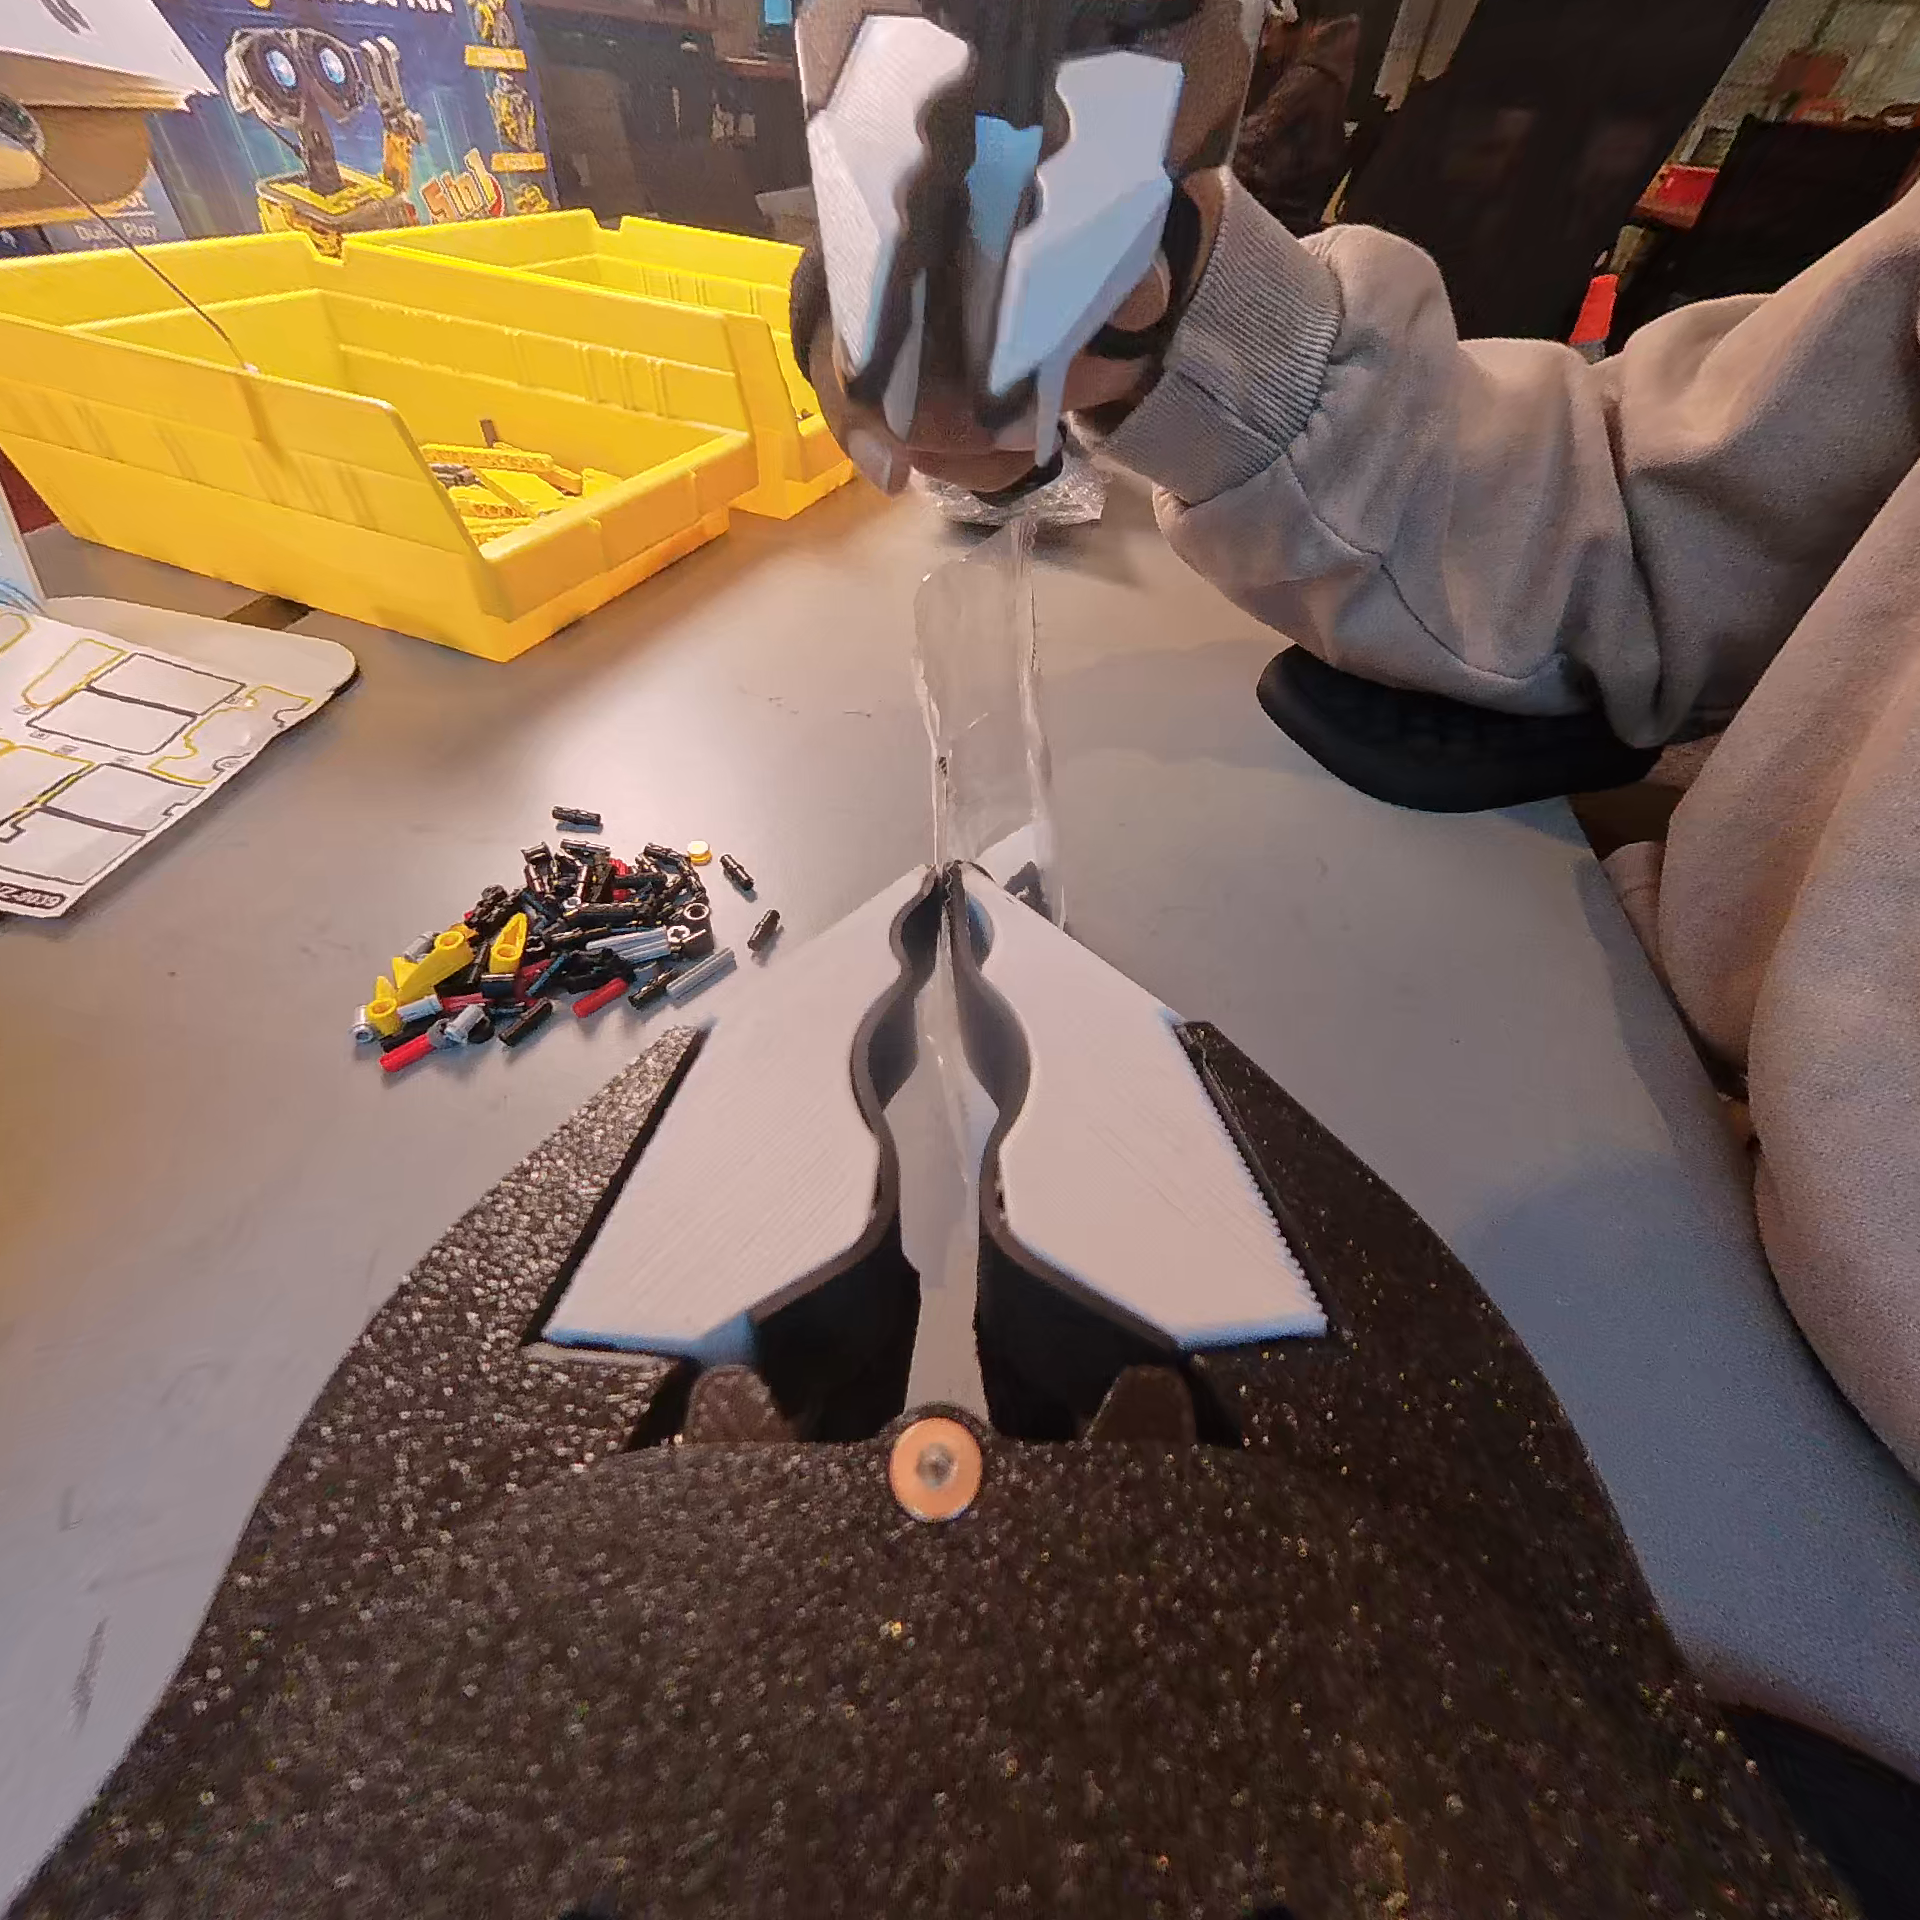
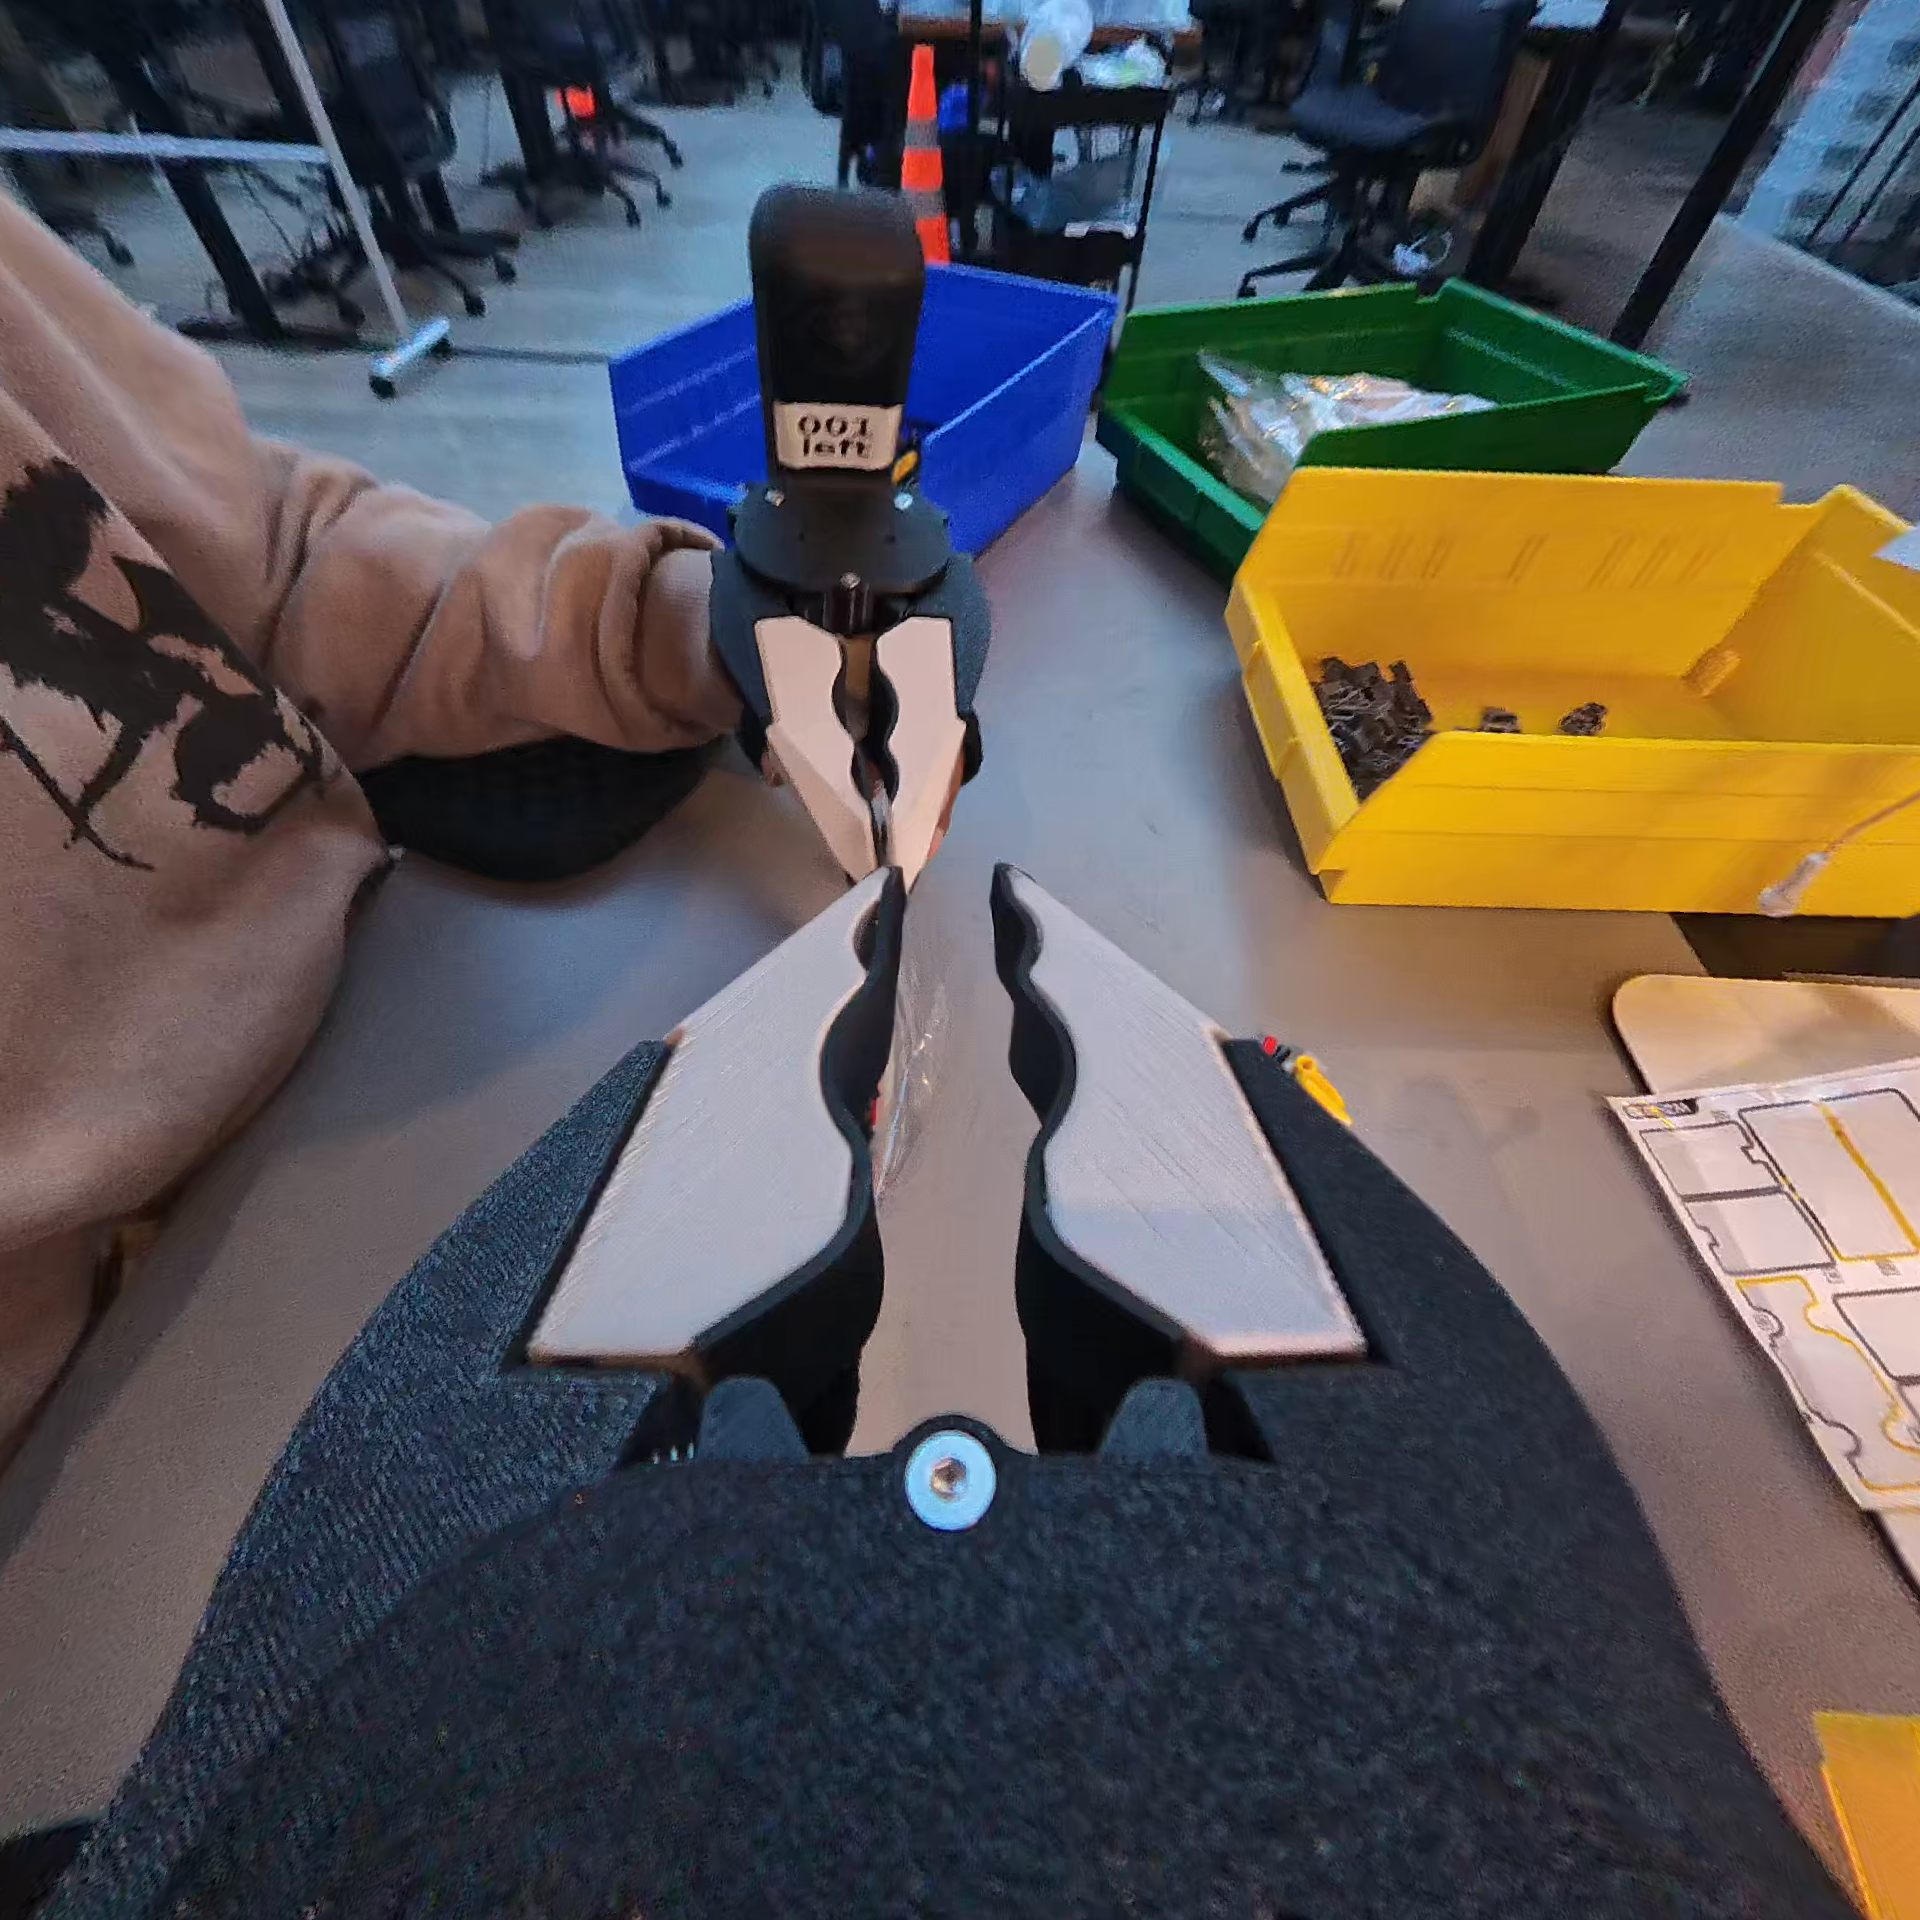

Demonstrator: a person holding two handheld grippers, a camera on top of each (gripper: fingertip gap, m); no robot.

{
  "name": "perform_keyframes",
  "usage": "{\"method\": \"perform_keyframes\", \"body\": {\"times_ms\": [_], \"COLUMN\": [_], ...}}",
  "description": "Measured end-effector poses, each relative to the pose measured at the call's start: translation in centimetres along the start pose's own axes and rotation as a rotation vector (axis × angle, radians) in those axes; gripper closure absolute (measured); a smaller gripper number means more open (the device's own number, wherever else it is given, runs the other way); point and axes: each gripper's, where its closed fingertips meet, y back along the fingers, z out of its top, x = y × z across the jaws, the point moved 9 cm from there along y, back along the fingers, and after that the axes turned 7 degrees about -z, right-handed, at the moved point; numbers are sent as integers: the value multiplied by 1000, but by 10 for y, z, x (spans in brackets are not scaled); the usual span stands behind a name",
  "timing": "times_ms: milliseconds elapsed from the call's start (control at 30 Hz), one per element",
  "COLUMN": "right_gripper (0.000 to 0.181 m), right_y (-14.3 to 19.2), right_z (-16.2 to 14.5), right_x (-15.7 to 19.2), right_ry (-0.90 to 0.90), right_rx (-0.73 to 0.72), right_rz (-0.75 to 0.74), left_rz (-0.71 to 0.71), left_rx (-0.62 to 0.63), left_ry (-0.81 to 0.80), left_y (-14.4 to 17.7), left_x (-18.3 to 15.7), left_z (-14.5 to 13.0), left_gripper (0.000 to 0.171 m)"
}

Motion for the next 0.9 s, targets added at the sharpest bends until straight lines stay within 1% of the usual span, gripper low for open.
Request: {"method": "perform_keyframes", "body": {"times_ms": [67, 100, 200, 267, 367, 433, 533, 600, 767, 900], "right_gripper": [165, 165, 165, 163, 159, 159, 160, 164, 177, 178], "right_y": [9, 11, 5, -7, -22, -28, -35, -37, -38, -36], "right_z": [-7, -18, -65, -90, -106, -112, -116, -116, -115, -113], "right_x": [-16, -26, -45, -45, -45, -47, -47, -47, -43, -41], "right_ry": [-59, -77, -91, -107, -88, -58, -53, -30, -41, -45], "right_rx": [-25, 10, 228, 316, 396, 462, 498, 525, 540, 527], "right_rz": [-59, -103, -186, -144, -122, -121, -120, -137, -112, -98], "left_rz": [-16, -26, -59, -80, -94, -95, -97, -97, -89, -67], "left_rx": [9, 11, 24, 36, 52, 54, 52, 54, 60, 56], "left_ry": [3, 4, 6, 4, -1, 0, 5, 5, -2, -3], "left_y": [0, 1, -2, -4, -8, -8, -8, -8, -8, -7], "left_x": [-1, -2, -4, -6, -7, -7, -7, -6, -6, -5], "left_z": [-1, -1, -2, -4, -5, -5, -6, -6, -6, -5], "left_gripper": [171, 171, 171, 171, 171, 171, 171, 171, 171, 171]}}
